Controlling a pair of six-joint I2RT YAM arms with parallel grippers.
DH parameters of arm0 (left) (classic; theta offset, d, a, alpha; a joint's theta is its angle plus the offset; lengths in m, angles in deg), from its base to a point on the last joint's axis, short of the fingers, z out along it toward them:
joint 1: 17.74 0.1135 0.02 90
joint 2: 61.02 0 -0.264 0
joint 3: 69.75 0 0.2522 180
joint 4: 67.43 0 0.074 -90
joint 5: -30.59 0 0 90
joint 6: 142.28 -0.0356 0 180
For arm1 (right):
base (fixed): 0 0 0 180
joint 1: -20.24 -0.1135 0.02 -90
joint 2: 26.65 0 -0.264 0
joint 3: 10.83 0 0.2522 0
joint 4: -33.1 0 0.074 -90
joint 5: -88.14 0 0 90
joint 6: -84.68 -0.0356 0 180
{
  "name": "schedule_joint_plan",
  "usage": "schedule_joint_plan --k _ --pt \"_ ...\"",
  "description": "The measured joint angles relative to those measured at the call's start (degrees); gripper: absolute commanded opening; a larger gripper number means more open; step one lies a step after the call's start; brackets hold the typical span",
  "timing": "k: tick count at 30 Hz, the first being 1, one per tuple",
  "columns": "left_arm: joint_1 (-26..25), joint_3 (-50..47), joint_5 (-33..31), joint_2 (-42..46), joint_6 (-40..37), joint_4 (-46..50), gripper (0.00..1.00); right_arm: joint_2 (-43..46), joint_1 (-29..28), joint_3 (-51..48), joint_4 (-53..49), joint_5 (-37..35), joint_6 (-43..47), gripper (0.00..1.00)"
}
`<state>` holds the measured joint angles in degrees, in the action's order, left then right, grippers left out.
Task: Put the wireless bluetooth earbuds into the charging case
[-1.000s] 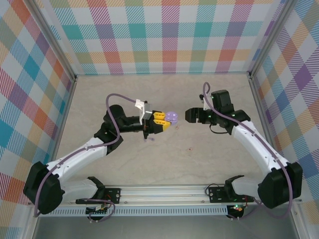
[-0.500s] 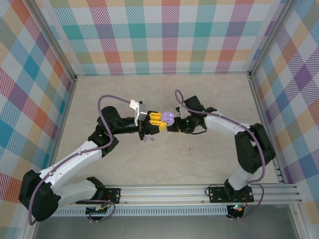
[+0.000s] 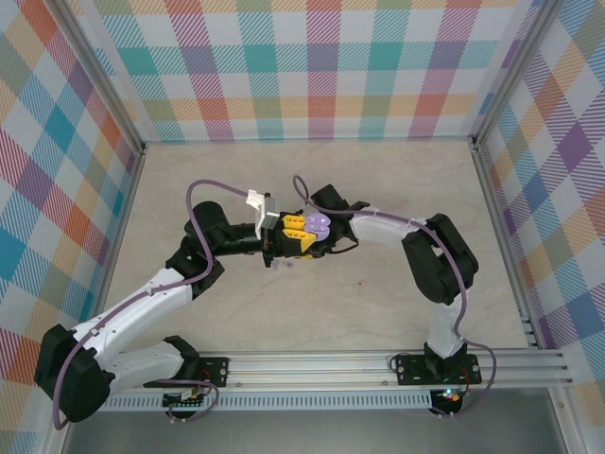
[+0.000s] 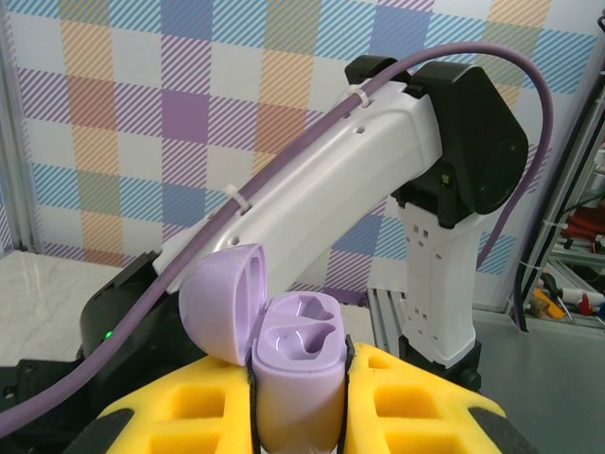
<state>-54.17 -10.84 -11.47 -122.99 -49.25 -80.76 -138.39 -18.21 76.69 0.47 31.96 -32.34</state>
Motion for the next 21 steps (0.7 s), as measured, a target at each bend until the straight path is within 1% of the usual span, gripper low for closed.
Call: schedule_joint_plan --k 8,16,21 --pt "0.0 0.0 0.02 0.0 0.0 0.11 0.18 -6.29 -1.51 5.57 -0.63 1.38 -0.46 0.35" --pt "0.0 0.0 0.0 0.0 -0.02 0.24 0.18 -9.2 -3.3 9.92 -4.02 1.16 -0.24 0.37" --pt "0.0 0.0 0.0 0.0 -0.07 0.96 0.18 -9.64 -3.61 10.16 -7.1 0.26 0.61 0.39"
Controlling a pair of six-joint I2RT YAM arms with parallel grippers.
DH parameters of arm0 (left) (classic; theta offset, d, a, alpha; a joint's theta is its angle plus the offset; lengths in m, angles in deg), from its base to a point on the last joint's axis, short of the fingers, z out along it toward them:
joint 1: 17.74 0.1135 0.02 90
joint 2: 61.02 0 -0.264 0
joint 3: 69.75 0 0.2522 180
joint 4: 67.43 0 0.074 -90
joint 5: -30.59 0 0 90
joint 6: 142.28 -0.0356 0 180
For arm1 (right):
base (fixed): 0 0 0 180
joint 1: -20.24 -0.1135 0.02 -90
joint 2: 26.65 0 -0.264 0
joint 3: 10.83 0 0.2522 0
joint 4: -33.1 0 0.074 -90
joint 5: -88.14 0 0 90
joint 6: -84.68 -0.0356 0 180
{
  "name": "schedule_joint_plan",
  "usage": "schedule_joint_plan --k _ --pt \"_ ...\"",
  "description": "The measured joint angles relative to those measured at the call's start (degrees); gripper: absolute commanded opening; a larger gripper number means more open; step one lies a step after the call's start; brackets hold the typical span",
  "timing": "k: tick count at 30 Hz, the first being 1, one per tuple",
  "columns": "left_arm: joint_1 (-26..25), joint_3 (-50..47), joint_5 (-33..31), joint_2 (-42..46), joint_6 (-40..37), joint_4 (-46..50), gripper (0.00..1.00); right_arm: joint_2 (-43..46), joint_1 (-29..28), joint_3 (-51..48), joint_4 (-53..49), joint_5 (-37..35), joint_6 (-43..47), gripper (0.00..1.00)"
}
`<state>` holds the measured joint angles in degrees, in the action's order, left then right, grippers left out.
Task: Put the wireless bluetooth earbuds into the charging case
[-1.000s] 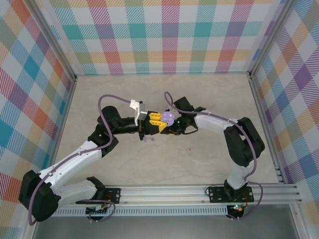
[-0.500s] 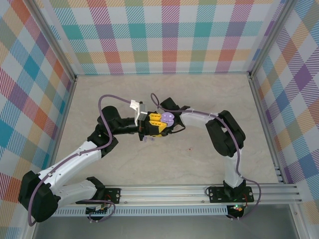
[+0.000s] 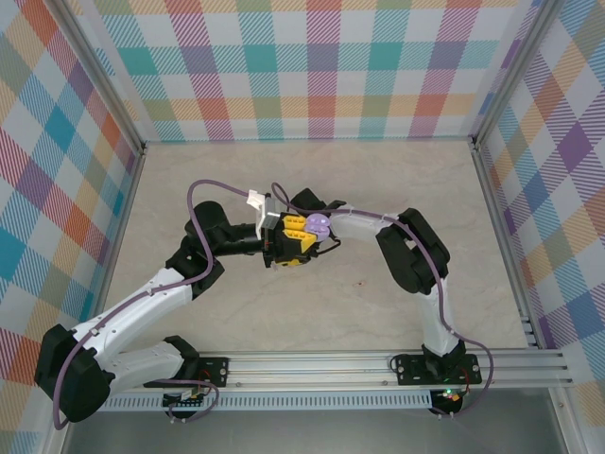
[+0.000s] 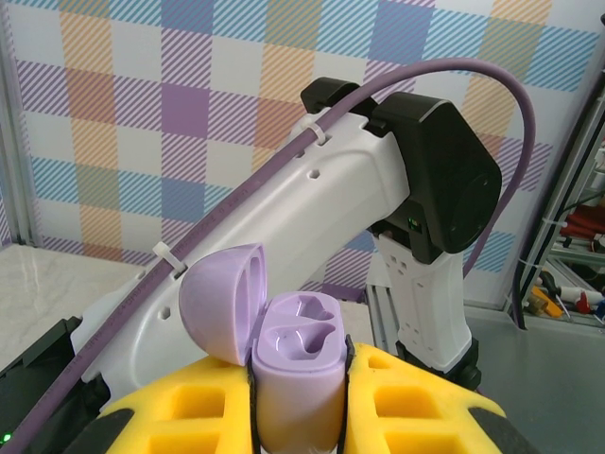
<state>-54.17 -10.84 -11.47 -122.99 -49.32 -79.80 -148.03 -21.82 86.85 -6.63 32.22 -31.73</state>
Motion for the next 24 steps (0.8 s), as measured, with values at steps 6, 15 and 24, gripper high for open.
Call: schedule_joint_plan --k 6,15,24 --pt "0.0 0.0 0.0 -0.09 0.0 0.74 0.18 -0.07 0.0 0.72 -2.95 -1.03 0.98 0.41" --pt "0.0 0.0 0.0 -0.11 0.0 0.83 0.18 0.81 0.0 1.95 -8.17 -7.41 3.04 0.42" --pt "0.0 0.0 -0.02 -0.22 -0.02 1.03 0.18 2.36 0.07 1.92 -14.45 -17.51 4.7 0.42"
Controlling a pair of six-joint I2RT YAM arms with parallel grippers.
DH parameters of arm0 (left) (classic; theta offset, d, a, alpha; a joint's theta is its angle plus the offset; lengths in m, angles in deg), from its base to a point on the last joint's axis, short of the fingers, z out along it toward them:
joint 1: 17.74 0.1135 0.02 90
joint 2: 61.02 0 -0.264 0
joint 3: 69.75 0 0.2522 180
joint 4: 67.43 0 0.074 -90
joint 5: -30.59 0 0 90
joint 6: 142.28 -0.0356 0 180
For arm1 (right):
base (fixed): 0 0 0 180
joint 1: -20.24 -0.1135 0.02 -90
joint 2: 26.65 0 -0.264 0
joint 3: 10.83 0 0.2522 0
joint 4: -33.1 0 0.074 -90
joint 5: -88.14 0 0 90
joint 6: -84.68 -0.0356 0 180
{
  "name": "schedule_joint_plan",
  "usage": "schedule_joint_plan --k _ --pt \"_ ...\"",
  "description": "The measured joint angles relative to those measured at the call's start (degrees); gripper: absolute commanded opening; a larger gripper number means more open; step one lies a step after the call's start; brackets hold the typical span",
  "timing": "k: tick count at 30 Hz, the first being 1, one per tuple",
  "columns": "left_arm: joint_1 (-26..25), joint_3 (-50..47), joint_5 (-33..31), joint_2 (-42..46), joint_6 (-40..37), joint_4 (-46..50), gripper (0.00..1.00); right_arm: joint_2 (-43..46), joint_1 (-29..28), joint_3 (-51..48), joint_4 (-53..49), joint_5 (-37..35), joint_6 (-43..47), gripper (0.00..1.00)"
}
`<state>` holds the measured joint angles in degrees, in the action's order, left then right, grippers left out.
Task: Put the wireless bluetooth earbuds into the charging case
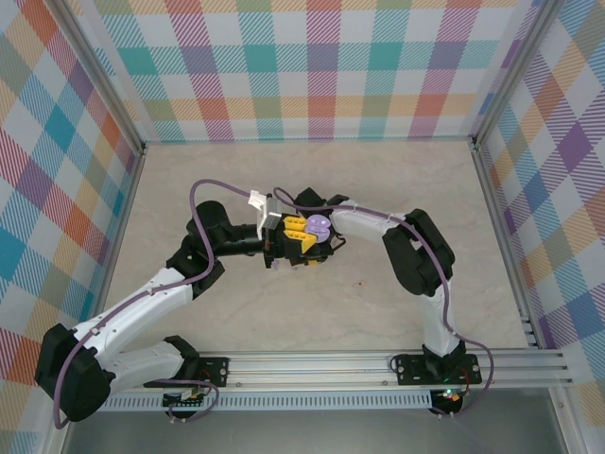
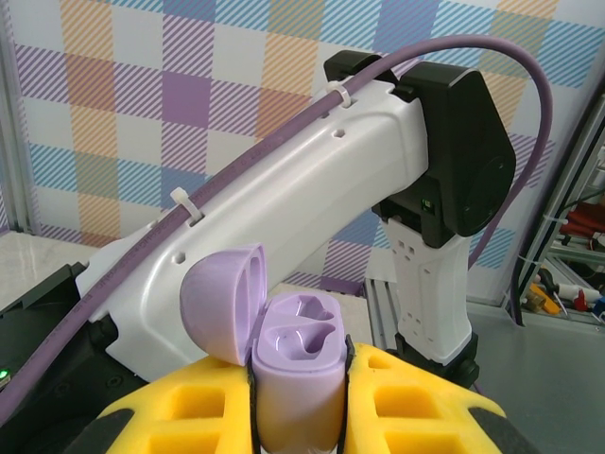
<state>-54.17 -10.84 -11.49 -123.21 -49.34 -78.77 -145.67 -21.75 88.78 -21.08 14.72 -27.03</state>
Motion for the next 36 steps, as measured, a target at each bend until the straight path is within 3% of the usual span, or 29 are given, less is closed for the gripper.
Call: schedule_joint_plan --k 13,27,36 --pt "0.0 0.0 0.02 -0.02 0.0 0.15 0.18 1.73 -1.18 2.21 -1.51 -1.22 1.22 0.49" --pt "0.0 0.0 0.02 -0.02 -0.24 0.31 0.18 -5.4 -4.48 7.93 -4.39 -5.9 -0.55 0.42" --pt "0.0 0.0 0.02 -0.02 -0.83 1.07 0.18 -6.84 -5.35 10.64 -7.28 -11.74 -1.73 0.25"
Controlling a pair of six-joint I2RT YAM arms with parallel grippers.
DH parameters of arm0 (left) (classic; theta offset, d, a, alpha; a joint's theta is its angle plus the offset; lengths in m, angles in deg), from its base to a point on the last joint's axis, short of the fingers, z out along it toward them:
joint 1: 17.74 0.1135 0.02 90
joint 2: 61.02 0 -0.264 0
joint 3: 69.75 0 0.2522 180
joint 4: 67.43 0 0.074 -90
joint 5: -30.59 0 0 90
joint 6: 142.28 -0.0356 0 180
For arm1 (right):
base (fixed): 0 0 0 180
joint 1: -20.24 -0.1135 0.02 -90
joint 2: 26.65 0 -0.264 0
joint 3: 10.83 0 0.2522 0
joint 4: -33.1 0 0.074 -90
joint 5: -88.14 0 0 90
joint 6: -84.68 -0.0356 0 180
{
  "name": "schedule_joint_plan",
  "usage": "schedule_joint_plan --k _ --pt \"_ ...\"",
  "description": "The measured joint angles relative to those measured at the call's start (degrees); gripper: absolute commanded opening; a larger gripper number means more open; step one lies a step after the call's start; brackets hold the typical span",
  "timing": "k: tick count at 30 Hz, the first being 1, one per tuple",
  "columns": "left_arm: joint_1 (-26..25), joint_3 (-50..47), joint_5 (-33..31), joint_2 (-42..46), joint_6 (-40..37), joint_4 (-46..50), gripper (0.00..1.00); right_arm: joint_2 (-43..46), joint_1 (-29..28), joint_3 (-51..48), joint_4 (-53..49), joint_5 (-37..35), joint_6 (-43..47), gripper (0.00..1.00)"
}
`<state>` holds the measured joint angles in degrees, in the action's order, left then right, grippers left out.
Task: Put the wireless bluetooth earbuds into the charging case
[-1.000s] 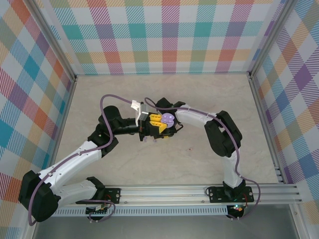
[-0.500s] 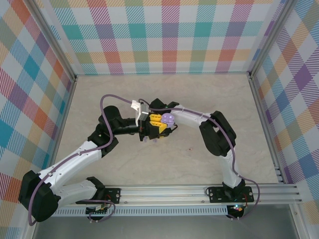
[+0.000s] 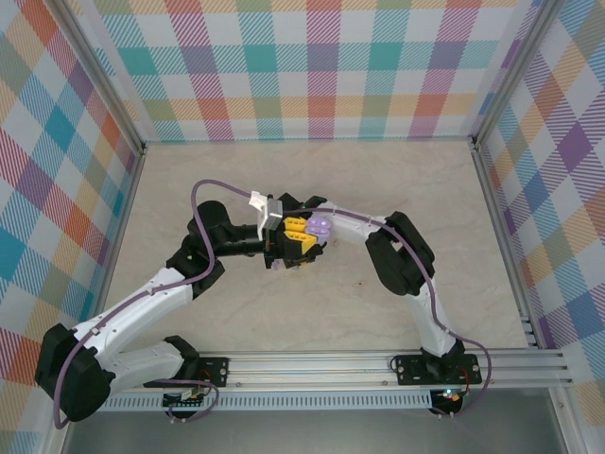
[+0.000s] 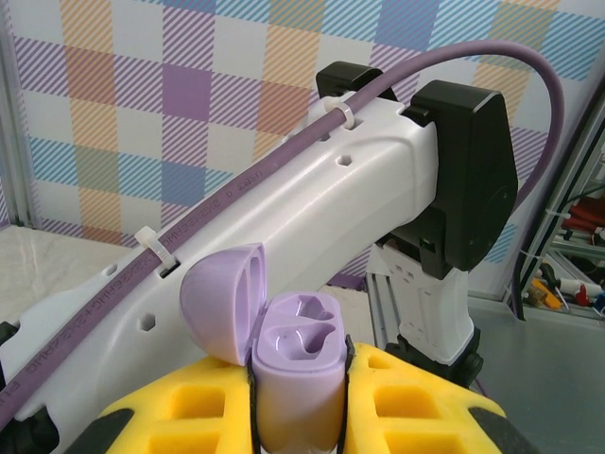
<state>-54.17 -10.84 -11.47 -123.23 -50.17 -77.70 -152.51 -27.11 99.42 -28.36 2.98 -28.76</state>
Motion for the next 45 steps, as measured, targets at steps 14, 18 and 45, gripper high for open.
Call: schedule_joint_plan --k 14,18,45 --pt "0.0 0.0 -0.02 0.0 0.0 0.0 0.18 7.85 6.21 -12.17 1.14 -2.78 2.14 0.22" --pt "0.0 0.0 -0.02 -0.02 0.0 0.02 0.18 9.86 8.9 -15.23 1.14 -2.91 3.39 0.27" --pt "-0.02 0.0 -0.5 -0.35 0.0 0.07 0.18 11.15 10.27 -12.68 3.17 -2.21 6.38 0.14"
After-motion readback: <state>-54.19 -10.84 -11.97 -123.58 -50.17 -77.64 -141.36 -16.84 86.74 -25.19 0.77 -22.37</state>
